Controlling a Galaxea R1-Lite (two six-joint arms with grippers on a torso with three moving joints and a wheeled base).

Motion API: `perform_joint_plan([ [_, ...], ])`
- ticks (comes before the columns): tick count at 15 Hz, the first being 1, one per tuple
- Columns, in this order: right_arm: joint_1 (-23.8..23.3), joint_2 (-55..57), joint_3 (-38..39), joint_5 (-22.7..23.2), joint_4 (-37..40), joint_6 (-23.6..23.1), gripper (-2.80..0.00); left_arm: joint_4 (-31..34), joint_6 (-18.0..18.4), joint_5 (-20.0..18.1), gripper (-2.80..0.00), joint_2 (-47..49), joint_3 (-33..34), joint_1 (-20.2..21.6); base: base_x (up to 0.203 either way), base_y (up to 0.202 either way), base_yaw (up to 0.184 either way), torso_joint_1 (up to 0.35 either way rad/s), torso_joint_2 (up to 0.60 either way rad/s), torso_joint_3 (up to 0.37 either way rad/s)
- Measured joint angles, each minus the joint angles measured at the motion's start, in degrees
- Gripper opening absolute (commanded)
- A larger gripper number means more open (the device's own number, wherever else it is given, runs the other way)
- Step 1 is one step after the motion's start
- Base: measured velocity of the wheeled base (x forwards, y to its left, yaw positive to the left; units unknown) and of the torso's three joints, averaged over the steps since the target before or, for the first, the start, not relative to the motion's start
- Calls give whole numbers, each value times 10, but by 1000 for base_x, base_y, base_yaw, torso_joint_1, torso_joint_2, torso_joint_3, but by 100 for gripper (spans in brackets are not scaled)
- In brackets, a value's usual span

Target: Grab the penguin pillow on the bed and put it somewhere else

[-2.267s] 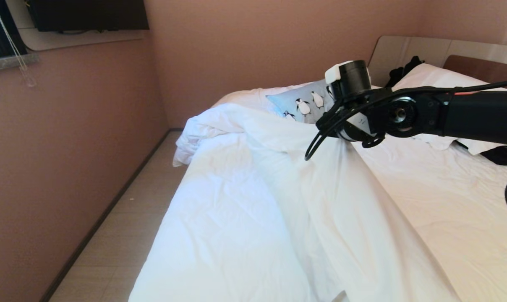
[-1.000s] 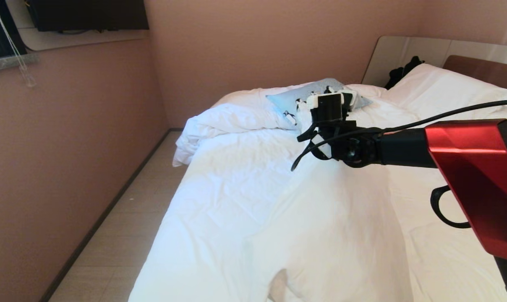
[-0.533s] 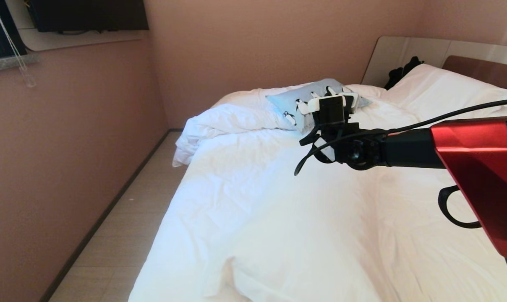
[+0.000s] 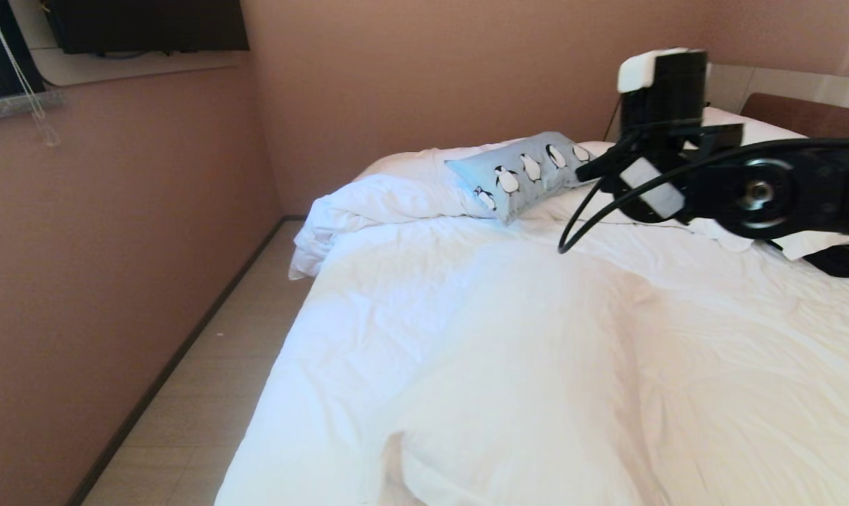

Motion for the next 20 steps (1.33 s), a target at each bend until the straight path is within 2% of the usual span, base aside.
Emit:
perform_joint_plan([
  [3,1,-132,73,28,38,-13,0,0,0,0,-280,0,0,0,0,0,0,0,0,0],
  [6,1,-269,149,78,97,-15,0,0,0,0,-280,0,0,0,0,0,0,0,0,0],
  [7,1,-311,172,99,121,-15,-280,-1,0,0,-280,0,0,0,0,0,0,0,0,0],
  [11,1,-428,218,170,215,-9,-280,0,0,0,-280,0,0,0,0,0,0,0,0,0],
  [14,-20,-482,238,196,284,15,-280,0,0,0,-280,0,0,0,0,0,0,0,0,0],
  [17,-67,-536,245,201,359,60,-280,0,0,0,-280,0,0,0,0,0,0,0,0,0],
  [20,-155,-590,240,194,427,101,-280,0,0,0,-280,0,0,0,0,0,0,0,0,0],
])
